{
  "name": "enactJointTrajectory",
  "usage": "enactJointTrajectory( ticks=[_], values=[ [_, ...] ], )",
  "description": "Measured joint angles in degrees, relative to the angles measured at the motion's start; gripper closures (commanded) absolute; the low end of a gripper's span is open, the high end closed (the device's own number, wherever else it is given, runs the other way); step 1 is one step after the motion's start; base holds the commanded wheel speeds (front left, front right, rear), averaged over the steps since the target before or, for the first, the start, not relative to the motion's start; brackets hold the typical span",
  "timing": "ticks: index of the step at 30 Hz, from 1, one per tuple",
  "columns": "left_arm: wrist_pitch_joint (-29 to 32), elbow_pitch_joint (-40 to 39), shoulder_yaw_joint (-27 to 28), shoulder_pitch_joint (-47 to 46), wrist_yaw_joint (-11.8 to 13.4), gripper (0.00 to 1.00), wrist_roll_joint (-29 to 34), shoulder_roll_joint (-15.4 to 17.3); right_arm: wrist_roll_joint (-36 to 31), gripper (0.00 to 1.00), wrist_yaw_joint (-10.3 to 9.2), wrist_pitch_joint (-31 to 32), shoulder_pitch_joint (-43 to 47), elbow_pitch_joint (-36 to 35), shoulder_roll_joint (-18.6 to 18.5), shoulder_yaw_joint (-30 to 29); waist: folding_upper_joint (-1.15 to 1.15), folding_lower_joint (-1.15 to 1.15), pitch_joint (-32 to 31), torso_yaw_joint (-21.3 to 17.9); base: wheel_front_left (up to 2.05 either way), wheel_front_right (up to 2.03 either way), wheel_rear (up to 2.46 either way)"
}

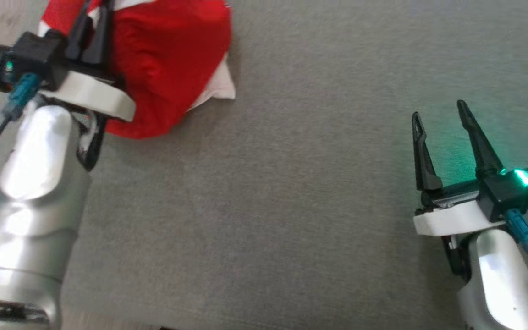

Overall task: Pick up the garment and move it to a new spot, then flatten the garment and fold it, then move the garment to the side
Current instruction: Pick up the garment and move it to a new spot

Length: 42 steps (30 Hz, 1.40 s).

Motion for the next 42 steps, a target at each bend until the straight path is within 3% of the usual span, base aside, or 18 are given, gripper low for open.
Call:
enactJointTrajectory(
  ticks=[6, 13, 20, 27, 32, 33, 34, 38, 42],
  values=[
    [0.51, -8.71, -2.74, 0.01, -0.01, 1.0, 0.77, 4.47, 5.83, 0.0, 0.0, 0.0, 0.13, -0.07, 0.01, 1.44, 0.0, 0.0, -3.85, -5.91, 0.0, 0.0, 0.0],
    [8.81, -21.16, -9.99, -5.15, -0.02, 1.0, -3.0, 9.9, 11.59, 0.0, 0.0, 0.0, 1.86, -0.86, 0.03, 1.82, 0.0, 0.0, -6.95, -15.6, 0.0, 0.0, 0.0],
    [14.27, -28.24, -13.88, -7.16, -0.02, 1.0, -8.57, 10.96, 15.45, 0.0, 0.0, 0.0, 3.18, -2.34, 0.07, 2.61, 0.0, 0.0, -8.67, -26.39, 0.0, 0.0, 0.0],
    [15.3, -28.25, -23.13, -4.0, -0.02, 1.0, -10.16, 10.84, 18.56, 0.0, 0.0, 0.0, 3.74, -3.71, 0.07, 3.7, 0.0, 0.0, -7.06, -34.76, 0.0, 0.0, 0.0],
    [9.46, -19.15, -32.03, 7.1, -0.02, 1.0, -8.0, 9.58, 19.36, 0.0, 0.0, 0.0, 3.6, -4.15, 0.12, 5.06, 0.0, 0.03, -3.16, -36.54, 0.0, 0.0, 0.0],
    [7.06, -17.27, -32.82, 9.05, 0.1, 0.69, -7.19, 9.13, 19.38, 0.0, 0.0, 0.0, 3.57, -4.14, 0.13, 5.3, 0.0, 0.03, -2.53, -36.62, 0.0, 0.0, 0.0],
    [4.75, -15.62, -33.26, 10.51, 0.68, 0.0, -6.83, 8.36, 19.47, 0.0, 0.0, 0.0, 3.57, -4.08, 0.13, 5.56, 0.0, 0.03, -2.07, -36.54, 0.0, 0.0, 0.0],
    [0.52, -12.01, -32.72, 13.12, 4.39, 0.0, -6.69, 3.42, 19.76, 0.0, 0.0, 0.0, 3.55, -2.57, 0.16, 5.52, 0.0, 0.02, -1.67, -34.54, 0.0, 0.0, 0.0],
    [0.08, -15.14, -26.19, 17.33, 10.5, 0.0, -6.68, -0.35, 19.58, 0.0, 0.0, 0.01, 3.59, -1.4, 0.14, 4.86, 0.0, 0.01, -2.83, -30.86, 0.0, 0.0, 0.0]
  ],
)
